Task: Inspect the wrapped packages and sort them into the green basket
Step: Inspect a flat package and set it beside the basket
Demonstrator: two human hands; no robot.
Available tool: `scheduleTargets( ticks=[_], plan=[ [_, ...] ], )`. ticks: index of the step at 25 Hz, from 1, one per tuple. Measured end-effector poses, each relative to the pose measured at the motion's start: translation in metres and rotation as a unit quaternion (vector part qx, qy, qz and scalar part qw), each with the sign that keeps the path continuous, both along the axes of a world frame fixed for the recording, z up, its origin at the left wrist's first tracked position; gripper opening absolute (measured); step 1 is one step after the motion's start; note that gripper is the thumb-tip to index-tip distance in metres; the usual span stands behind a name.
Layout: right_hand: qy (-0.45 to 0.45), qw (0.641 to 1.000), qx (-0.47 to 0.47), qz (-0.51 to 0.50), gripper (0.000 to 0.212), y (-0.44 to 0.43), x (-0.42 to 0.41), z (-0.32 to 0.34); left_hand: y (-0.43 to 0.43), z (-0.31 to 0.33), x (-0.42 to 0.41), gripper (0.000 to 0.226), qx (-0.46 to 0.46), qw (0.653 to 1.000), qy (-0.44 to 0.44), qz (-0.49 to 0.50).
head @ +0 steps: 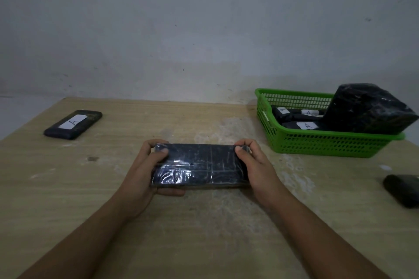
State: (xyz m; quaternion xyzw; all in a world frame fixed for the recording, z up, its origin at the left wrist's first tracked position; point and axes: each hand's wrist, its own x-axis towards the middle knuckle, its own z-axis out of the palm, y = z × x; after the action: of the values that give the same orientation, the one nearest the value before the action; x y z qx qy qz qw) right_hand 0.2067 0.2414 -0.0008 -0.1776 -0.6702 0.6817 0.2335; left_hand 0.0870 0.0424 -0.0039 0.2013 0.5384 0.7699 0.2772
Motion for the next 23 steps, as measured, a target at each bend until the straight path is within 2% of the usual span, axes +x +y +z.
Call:
scheduleTargets(
  ticks=[1,5,7,9,12,14,17,21,23],
  plan=[
    [-0.005,1.000,0.005,0.005,0.012,-0.001,-0.001,-0.001,0.001,0.002,0.001,0.005,-0.011,1.000,0.001,0.016],
    [-0.013,1.000,0.022,-0.009,0.012,-0.008,-0.003,-0.002,0.001,0.000,0.002,0.009,-0.036,0.997,0.047,0.049],
    [-0.013,0.996,0.077,-0.046,0.011,-0.010,-0.003,-0.002,0.001,-0.001,0.003,0.009,-0.037,0.995,0.075,0.053],
    [-0.022,0.986,0.141,-0.086,0.023,-0.013,-0.003,-0.003,0.002,0.000,0.006,0.007,-0.049,0.990,0.114,0.063],
    [-0.020,0.987,0.107,-0.119,0.031,-0.016,-0.003,0.000,0.004,0.001,0.010,0.010,-0.059,0.988,0.130,0.058],
    [0.005,0.987,0.072,-0.145,0.032,-0.014,-0.002,0.003,0.005,0.002,0.007,0.032,-0.040,0.993,0.103,0.039],
    [0.013,0.984,0.047,-0.172,0.035,-0.010,-0.002,0.004,0.005,0.000,0.005,0.083,0.009,0.999,0.040,0.013],
    [-0.021,0.997,-0.002,-0.070,0.026,-0.010,-0.005,-0.003,0.005,-0.002,0.006,0.098,-0.025,0.996,0.070,0.048],
    [-0.014,0.999,-0.043,-0.017,0.022,-0.010,-0.003,-0.003,0.003,-0.003,0.001,0.097,-0.001,0.997,0.043,0.070]
  ],
)
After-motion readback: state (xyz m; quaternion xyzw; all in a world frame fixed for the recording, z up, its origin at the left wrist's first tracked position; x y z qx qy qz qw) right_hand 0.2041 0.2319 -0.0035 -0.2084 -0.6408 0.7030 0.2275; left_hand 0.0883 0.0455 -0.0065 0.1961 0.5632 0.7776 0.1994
